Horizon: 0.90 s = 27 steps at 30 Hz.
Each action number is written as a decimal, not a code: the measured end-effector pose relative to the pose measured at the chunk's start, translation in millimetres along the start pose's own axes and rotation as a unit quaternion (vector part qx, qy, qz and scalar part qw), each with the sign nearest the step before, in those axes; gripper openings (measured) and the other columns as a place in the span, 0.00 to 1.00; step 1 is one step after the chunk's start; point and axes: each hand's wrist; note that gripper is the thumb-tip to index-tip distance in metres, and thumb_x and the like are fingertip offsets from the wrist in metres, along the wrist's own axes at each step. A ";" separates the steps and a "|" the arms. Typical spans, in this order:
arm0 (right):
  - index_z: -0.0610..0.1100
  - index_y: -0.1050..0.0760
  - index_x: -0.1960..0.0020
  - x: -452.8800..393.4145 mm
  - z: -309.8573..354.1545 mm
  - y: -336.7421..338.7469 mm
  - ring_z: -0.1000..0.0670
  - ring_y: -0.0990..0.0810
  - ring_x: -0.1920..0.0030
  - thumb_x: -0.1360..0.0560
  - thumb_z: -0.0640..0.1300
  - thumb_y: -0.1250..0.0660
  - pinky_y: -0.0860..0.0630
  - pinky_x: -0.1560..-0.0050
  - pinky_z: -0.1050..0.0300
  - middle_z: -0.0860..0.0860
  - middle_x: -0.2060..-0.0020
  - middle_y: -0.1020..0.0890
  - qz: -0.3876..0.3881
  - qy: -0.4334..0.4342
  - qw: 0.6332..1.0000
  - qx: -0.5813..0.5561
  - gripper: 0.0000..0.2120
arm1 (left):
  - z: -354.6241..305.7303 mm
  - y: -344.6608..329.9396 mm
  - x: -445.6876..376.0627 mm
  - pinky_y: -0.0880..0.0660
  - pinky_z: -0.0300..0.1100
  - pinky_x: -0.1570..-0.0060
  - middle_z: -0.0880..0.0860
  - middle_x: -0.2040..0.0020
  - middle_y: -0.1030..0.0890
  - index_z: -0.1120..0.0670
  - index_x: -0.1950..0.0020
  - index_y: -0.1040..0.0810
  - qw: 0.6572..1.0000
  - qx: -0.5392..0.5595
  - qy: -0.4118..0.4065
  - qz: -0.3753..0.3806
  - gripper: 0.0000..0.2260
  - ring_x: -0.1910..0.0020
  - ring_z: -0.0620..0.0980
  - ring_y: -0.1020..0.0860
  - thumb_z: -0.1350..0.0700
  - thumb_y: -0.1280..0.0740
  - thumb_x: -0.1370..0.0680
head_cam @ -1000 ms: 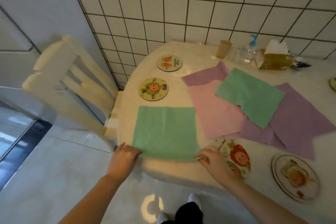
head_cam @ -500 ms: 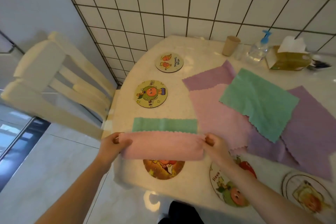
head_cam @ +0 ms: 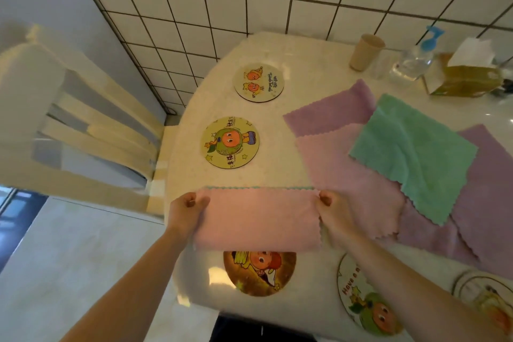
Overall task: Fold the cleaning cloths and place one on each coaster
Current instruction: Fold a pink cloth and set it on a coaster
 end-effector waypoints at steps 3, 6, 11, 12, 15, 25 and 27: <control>0.41 0.23 0.58 1.6 6.1 -2.7 0.53 0.23 0.64 0.23 0.43 0.37 0.27 0.66 0.58 0.50 0.65 0.20 -0.025 -0.001 0.999 0.033 0.08 | 0.2 2.1 -6.4 0.26 0.50 0.55 0.56 0.60 0.19 0.56 0.58 0.21 0.999 -0.028 -0.013 0.014 0.08 0.58 0.55 0.23 0.53 0.33 0.23; 0.43 0.24 0.58 -0.3 10.1 -6.4 0.54 0.25 0.65 0.22 0.44 0.37 0.31 0.68 0.62 0.51 0.65 0.21 -0.047 0.001 0.997 0.061 0.08 | -0.4 2.1 -13.0 0.25 0.52 0.53 0.55 0.59 0.19 0.56 0.53 0.20 0.998 -0.060 -0.026 0.007 0.09 0.56 0.55 0.22 0.51 0.33 0.24; 0.46 0.25 0.57 -9.7 6.3 -13.5 0.48 0.20 0.61 0.25 0.46 0.34 0.22 0.60 0.51 0.49 0.62 0.19 -0.057 -0.016 0.997 0.059 0.05 | -7.3 -2.7 -10.9 0.30 0.43 0.64 0.50 0.63 0.21 0.55 0.56 0.22 0.988 -0.141 -0.055 -0.016 0.09 0.61 0.51 0.24 0.49 0.31 0.25; 0.45 0.25 0.56 -9.7 8.5 -14.7 0.47 0.20 0.60 0.25 0.46 0.33 0.21 0.58 0.48 0.49 0.61 0.19 -0.059 -0.016 0.996 0.059 0.04 | -8.1 -2.8 -8.5 0.32 0.42 0.66 0.50 0.64 0.22 0.55 0.57 0.23 0.985 -0.158 -0.063 -0.025 0.10 0.62 0.51 0.25 0.48 0.31 0.26; 0.42 0.27 0.52 -9.1 14.7 -18.9 0.49 0.23 0.60 0.25 0.45 0.32 0.24 0.60 0.54 0.48 0.59 0.21 -0.061 -0.016 0.995 0.080 0.07 | -3.3 0.8 -2.6 0.30 0.42 0.62 0.50 0.61 0.22 0.54 0.52 0.24 0.973 -0.211 -0.076 -0.059 0.13 0.61 0.50 0.24 0.44 0.32 0.26; 0.48 0.31 0.68 -10.8 27.7 -22.8 0.50 0.25 0.69 0.24 0.46 0.35 0.31 0.70 0.59 0.51 0.72 0.25 -0.032 -0.051 0.986 0.153 0.14 | 2.2 -1.1 1.7 0.26 0.43 0.63 0.53 0.60 0.20 0.57 0.55 0.24 0.973 -0.229 0.041 0.014 0.16 0.61 0.53 0.22 0.46 0.28 0.31; 0.47 0.31 0.67 -9.9 25.6 -23.5 0.50 0.26 0.70 0.24 0.46 0.36 0.31 0.69 0.58 0.50 0.72 0.26 -0.032 -0.051 0.988 0.144 0.14 | 3.7 -2.9 1.5 0.22 0.47 0.57 0.54 0.57 0.19 0.56 0.52 0.24 0.971 -0.232 0.049 0.026 0.15 0.58 0.54 0.21 0.48 0.28 0.32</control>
Point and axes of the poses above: each hand's wrist, its own x-axis away from the middle knuckle, its own y-axis out of the back of the hand, z = x × y
